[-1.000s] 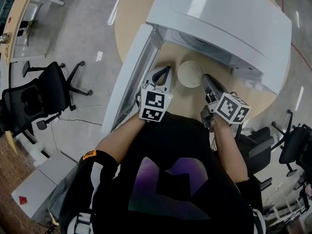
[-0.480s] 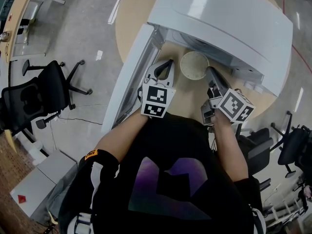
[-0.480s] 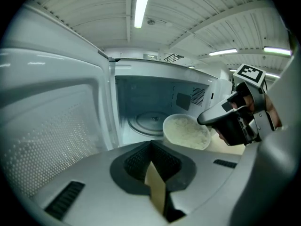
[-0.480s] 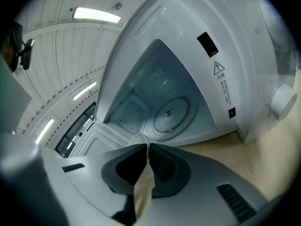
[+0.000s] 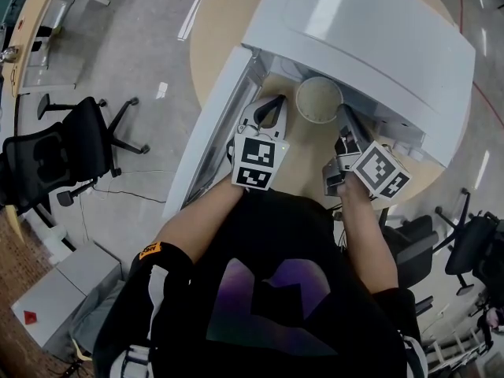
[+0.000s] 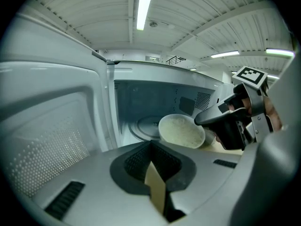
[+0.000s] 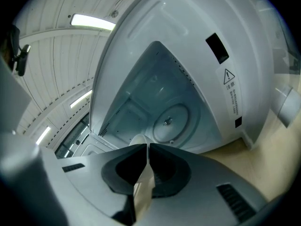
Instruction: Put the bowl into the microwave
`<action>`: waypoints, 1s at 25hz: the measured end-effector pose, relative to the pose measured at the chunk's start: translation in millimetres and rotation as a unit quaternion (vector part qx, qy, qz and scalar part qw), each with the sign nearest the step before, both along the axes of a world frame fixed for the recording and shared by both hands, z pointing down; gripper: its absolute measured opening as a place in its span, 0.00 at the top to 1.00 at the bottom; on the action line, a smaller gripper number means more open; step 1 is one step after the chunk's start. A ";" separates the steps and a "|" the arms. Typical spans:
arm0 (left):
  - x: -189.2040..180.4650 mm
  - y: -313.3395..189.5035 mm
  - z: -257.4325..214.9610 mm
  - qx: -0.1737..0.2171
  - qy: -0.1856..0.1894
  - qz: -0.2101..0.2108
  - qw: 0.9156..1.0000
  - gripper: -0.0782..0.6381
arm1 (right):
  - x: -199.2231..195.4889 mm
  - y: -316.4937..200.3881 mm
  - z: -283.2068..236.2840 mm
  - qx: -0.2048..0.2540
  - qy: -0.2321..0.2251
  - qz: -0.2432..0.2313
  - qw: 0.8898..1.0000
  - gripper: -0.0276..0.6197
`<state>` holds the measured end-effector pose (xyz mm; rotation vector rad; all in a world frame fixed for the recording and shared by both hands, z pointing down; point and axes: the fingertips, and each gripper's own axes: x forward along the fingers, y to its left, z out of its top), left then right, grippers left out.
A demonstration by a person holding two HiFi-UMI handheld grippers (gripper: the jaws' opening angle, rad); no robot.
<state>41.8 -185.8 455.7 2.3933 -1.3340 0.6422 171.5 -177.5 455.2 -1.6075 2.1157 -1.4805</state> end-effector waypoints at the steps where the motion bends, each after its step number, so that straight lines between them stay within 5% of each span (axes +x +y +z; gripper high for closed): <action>1: 0.5 -1.9 -0.3 0.000 0.001 -0.002 1.000 0.83 | 1.3 -2.8 -0.8 0.002 -0.001 0.005 1.000 0.90; 25: 15.9 -35.6 5.2 0.002 -0.026 -0.001 1.000 0.83 | 37.1 -55.2 15.9 0.028 -0.062 0.153 0.986 0.90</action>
